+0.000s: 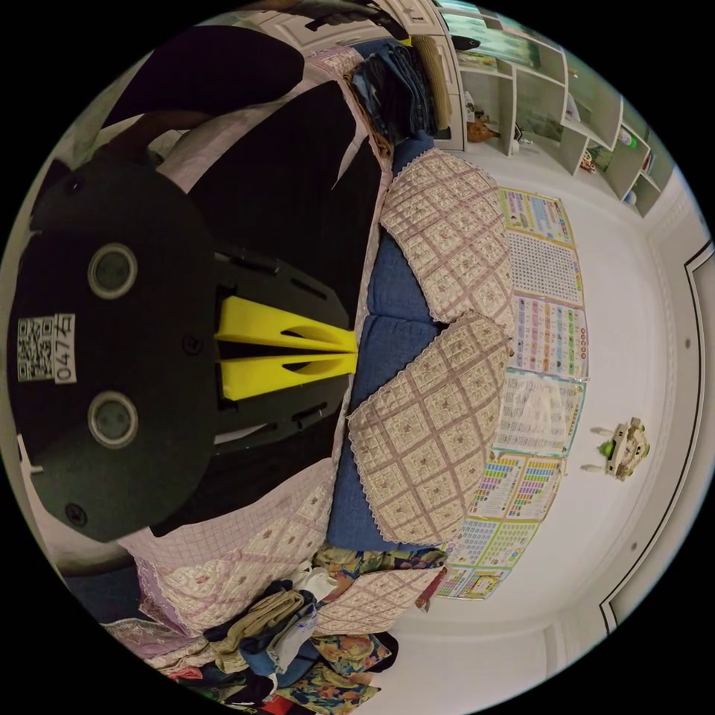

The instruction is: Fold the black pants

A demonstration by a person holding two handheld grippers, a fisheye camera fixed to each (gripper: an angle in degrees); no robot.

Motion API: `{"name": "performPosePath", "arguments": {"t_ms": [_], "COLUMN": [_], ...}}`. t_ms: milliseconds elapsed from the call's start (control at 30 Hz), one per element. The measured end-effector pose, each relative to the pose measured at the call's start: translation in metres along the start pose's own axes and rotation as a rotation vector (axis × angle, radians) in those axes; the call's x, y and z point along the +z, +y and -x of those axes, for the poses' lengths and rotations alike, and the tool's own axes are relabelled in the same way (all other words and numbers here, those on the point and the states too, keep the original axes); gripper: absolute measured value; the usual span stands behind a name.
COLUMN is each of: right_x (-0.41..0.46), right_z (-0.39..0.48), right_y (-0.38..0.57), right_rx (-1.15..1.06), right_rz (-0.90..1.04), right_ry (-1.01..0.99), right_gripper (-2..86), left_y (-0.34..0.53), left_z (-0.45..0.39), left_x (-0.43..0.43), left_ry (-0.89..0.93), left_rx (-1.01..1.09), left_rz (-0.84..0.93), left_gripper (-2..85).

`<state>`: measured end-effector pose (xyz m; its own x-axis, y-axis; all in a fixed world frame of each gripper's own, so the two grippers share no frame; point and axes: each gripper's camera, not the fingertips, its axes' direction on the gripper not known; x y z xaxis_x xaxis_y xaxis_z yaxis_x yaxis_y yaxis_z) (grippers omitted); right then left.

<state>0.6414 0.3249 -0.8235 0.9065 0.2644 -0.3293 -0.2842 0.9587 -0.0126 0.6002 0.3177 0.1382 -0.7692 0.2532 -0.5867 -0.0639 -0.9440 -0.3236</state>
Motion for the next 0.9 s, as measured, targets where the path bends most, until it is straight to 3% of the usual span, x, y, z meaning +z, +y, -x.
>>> {"name": "performPosePath", "arguments": {"t_ms": [900], "right_x": [0.003], "right_z": [-0.023], "right_y": [0.010], "right_rx": [0.009], "right_rz": [-0.001], "right_ry": [-0.003], "right_gripper": [-1.3], "left_y": [0.075], "left_z": [0.003], "left_x": [-0.003], "left_ry": [0.010], "left_rx": [-0.018], "left_rz": [0.024], "left_gripper": [-1.0]}}
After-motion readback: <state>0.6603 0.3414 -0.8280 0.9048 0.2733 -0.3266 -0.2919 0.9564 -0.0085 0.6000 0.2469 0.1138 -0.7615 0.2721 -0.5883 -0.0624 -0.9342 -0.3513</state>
